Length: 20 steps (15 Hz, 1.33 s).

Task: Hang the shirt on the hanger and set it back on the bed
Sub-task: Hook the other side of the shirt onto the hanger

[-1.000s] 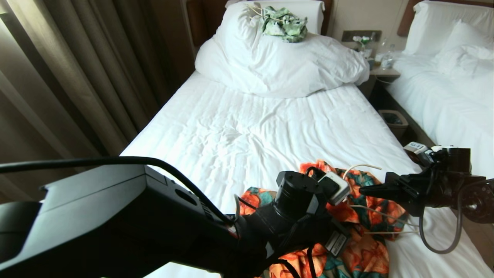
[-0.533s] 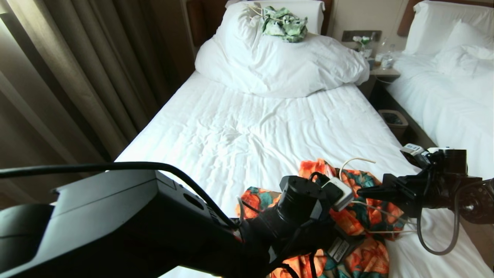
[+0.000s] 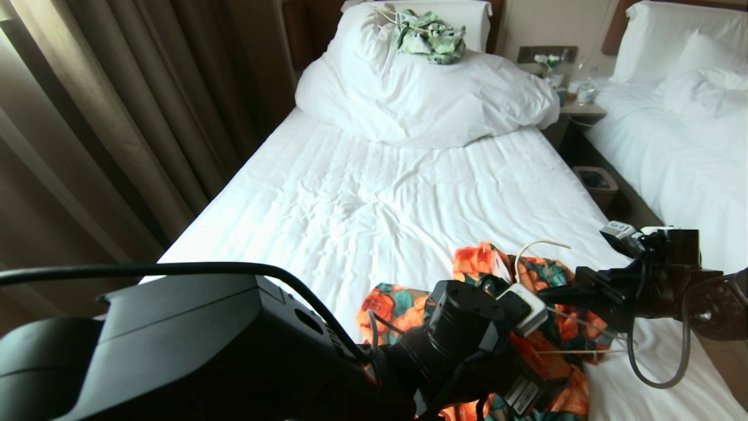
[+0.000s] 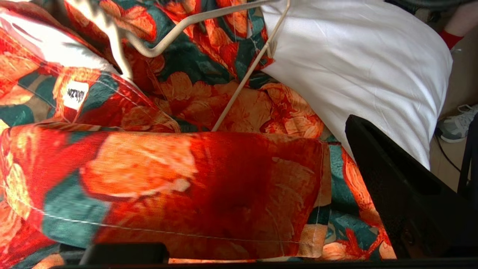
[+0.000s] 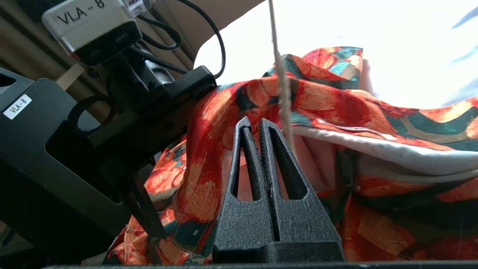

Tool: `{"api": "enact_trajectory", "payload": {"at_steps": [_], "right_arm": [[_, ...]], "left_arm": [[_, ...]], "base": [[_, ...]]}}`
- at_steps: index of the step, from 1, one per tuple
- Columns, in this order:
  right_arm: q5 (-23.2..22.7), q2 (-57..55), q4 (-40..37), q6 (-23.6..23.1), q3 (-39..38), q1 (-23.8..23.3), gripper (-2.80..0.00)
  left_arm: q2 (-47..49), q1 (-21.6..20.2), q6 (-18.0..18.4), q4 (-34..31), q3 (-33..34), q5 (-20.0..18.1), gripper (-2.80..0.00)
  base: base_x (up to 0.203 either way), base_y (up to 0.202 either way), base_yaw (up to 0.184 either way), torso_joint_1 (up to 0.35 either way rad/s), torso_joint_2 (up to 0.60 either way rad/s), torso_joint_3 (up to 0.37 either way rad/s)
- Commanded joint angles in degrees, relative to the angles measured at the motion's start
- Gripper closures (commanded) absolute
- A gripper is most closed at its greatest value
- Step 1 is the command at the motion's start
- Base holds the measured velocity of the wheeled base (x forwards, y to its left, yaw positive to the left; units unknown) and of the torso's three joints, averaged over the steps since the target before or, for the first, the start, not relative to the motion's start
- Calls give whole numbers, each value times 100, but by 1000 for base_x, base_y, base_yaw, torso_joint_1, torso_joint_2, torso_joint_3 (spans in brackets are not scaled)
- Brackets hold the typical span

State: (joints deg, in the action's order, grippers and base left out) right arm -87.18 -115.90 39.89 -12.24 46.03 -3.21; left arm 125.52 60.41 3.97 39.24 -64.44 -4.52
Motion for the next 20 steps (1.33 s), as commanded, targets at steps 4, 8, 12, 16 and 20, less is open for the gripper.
{"api": "enact_trajectory", "payload": {"at_steps": [4, 8, 12, 16, 20], "right_arm": [[-48, -213, 30, 155, 77, 9, 0], [-48, 289, 24, 413, -66, -91, 0], [-48, 786, 43, 1709, 116, -199, 0], [-48, 877, -65, 3185, 778, -128, 0], [-48, 897, -424, 3896, 1210, -43, 0]], "left_arm": [[-124, -20, 16, 31, 72, -5, -280], [-133, -20, 7, 31, 80, -5, -280], [-141, -2, 16, 22, 54, -5, -280], [-168, 6, 16, 22, 63, 1, -280], [-162, 6, 24, 22, 52, 4, -280]], "base": [[0, 0, 0, 0, 0, 0], [0, 0, 0, 0, 0, 0], [0, 0, 0, 0, 0, 0], [0, 0, 0, 0, 0, 0], [0, 0, 0, 0, 0, 0]]}}
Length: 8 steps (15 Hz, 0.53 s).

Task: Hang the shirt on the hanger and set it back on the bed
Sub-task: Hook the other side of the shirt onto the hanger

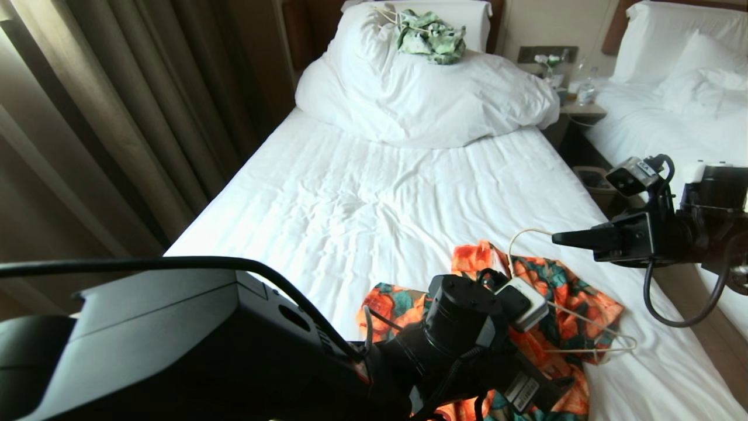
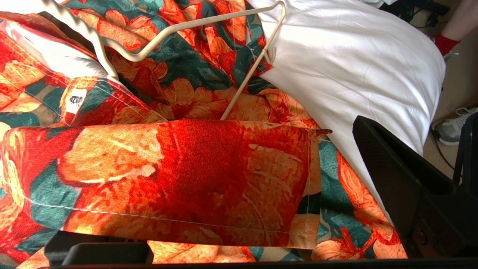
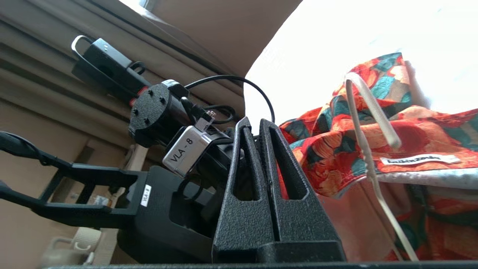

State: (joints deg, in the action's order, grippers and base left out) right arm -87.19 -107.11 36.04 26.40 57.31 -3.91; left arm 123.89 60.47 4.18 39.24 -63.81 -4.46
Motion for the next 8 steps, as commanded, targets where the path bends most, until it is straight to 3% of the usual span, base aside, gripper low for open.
{"api": "enact_trajectory", "payload": {"at_steps": [1, 3, 8], "right_arm": [[-48, 14, -35, 31, 61, 74, 0], [104, 19, -37, 31, 79, 109, 0], [1159, 97, -44, 1, 31, 420, 0]], "left_arm": [[-6, 0, 4, 22, -18, -2, -280], [-6, 0, 4, 13, -35, -2, -280], [-26, 0, 2, 13, -77, 7, -280]], "base": [[0, 0, 0, 0, 0, 0], [0, 0, 0, 0, 0, 0], [0, 0, 0, 0, 0, 0]]}}
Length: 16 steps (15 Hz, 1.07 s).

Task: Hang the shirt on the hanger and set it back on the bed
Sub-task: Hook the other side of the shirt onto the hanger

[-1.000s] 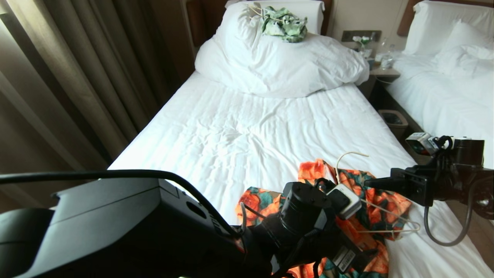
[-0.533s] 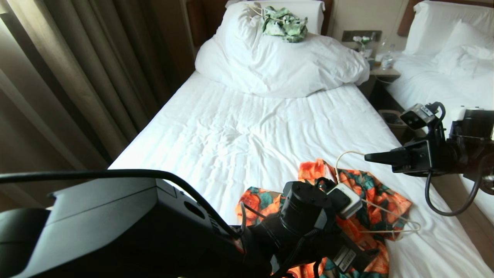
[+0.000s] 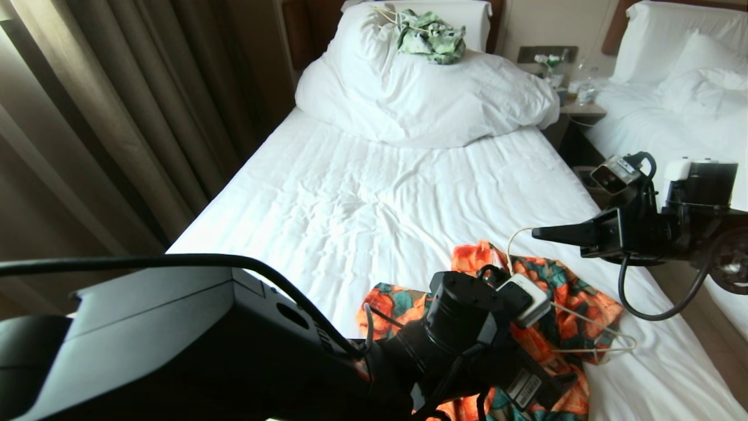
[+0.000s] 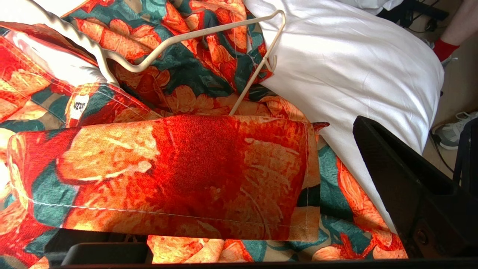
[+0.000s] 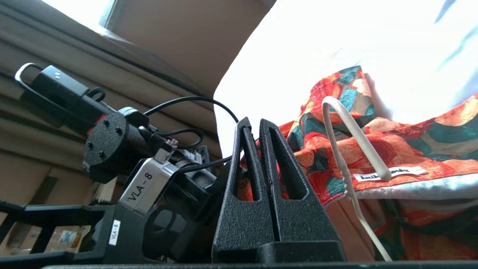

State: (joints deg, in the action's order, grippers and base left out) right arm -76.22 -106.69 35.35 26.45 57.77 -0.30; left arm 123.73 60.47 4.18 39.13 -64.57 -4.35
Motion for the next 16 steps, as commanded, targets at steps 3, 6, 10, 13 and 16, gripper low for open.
{"api": "enact_trajectory", "payload": {"at_steps": [3, 6, 10, 13, 16], "right_arm": [[945, 174, -10, -785, -283, 363, 0], [1219, 147, -34, -2126, -559, 452, 0], [2700, 775, -2097, -2095, 321, 472, 0], [3631, 1001, -4613, -2685, 1289, 625, 0], [3825, 1197, -5019, -3377, 1310, 458, 0]], "left_arm": [[-42, 0, 4, 24, -11, -4, -280], [-78, 0, 4, 16, -3, 5, -280], [-78, 0, 4, 16, -3, 13, -280], [-78, 9, 4, 16, -3, 22, -280], [-78, 44, 4, 16, -3, 22, -280]], "base": [[0, 0, 0, 0, 0, 0], [0, 0, 0, 0, 0, 0], [0, 0, 0, 0, 0, 0], [0, 0, 0, 0, 0, 0], [0, 0, 0, 0, 0, 0]]}}
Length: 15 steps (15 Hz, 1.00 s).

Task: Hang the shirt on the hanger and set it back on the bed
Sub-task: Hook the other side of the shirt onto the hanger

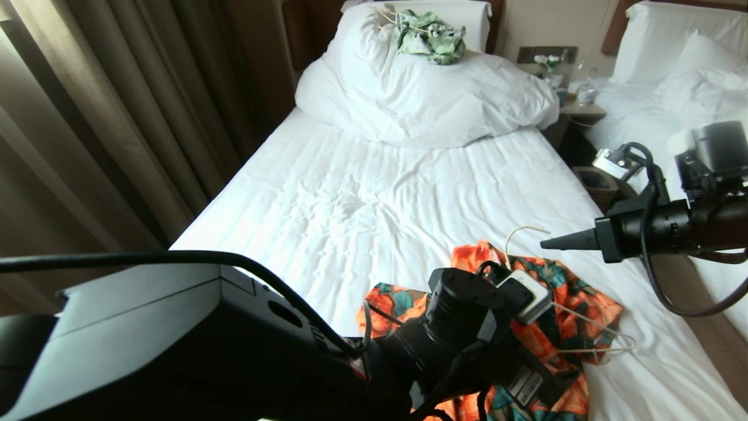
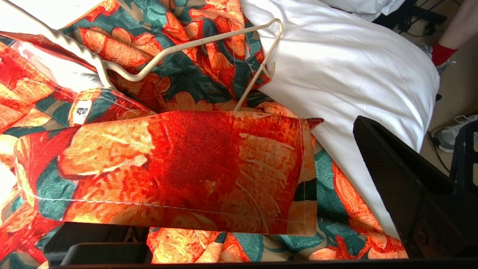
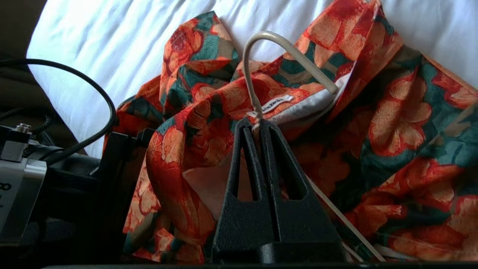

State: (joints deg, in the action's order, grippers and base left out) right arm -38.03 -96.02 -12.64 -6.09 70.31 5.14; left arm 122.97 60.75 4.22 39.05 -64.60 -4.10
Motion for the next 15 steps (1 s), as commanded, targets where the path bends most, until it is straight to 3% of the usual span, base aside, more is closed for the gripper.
{"api": "enact_trajectory", "payload": {"at_steps": [1, 4, 5, 9, 12, 15], "right_arm": [[28, 35, -366, -159, 187, -122, 0], [319, -423, -1810, -945, 884, -295, 0], [362, -545, -2061, -1438, 946, -463, -280], [-32, -1104, -2149, -2090, 776, -661, -280], [-584, -1338, -2086, -2280, 725, -803, -280], [-631, -1529, -1983, -2431, 578, -769, -280]], "left_arm": [[-1, 16, 0, 23, 0, -3, -280], [-1, 16, 0, 23, 0, -3, -280], [-1, 16, 0, 23, 0, -3, -280], [-1, 7, 0, 23, 0, -3, -280], [-1, 9, 0, 23, 7, -1, -280], [4, 7, 0, 23, 9, 5, -280]], "base": [[0, 0, 0, 0, 0, 0], [0, 0, 0, 0, 0, 0], [0, 0, 0, 0, 0, 0], [0, 0, 0, 0, 0, 0], [0, 0, 0, 0, 0, 0], [0, 0, 0, 0, 0, 0]]}}
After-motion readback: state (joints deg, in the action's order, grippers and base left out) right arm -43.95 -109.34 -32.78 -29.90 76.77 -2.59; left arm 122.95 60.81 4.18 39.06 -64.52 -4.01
